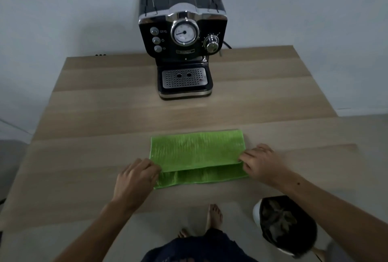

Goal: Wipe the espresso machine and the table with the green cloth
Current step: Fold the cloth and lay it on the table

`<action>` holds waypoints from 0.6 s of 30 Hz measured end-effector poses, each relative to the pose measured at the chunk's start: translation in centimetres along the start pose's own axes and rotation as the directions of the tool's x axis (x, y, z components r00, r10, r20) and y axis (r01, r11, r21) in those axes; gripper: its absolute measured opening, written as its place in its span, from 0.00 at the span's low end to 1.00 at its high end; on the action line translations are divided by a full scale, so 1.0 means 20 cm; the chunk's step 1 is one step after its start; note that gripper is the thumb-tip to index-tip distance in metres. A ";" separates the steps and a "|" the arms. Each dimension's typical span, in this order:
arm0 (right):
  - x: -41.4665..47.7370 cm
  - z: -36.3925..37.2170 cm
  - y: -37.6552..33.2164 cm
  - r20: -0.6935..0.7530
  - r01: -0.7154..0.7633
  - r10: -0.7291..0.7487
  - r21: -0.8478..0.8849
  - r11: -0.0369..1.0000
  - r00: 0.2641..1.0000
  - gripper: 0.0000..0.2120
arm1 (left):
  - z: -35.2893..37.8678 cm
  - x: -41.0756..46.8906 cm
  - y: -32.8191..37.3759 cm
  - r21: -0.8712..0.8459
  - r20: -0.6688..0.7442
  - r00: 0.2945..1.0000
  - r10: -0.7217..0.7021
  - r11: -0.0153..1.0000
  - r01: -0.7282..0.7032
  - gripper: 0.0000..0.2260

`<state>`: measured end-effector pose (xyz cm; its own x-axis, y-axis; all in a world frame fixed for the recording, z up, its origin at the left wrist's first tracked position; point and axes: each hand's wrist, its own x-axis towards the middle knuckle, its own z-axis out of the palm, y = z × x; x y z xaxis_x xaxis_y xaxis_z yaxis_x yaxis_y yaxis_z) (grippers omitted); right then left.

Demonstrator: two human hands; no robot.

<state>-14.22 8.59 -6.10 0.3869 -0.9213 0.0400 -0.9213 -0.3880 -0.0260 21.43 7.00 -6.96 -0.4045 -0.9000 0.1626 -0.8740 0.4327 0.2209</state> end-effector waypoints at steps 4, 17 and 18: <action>-0.08 0.05 -0.07 0.016 -0.038 0.038 0.004 0.999 0.999 0.14 | 0.05 -0.08 -0.05 0.020 0.042 0.991 0.124 0.992 -0.125 0.13; -0.14 0.09 -0.08 0.011 -0.018 0.018 0.028 0.999 1.000 0.14 | 0.08 -0.08 -0.11 -0.034 0.025 0.973 0.231 0.973 -0.230 0.17; -0.13 0.09 -0.08 0.000 -0.018 0.018 0.021 1.000 1.000 0.14 | 0.08 -0.08 -0.10 -0.032 0.006 0.971 0.238 0.971 -0.237 0.19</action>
<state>-13.75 11.57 -7.93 0.3704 -0.9280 0.0392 -0.9270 -0.3720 -0.0474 23.48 7.51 -9.16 -0.6024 -0.7716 0.2045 -0.7438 0.6355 0.2070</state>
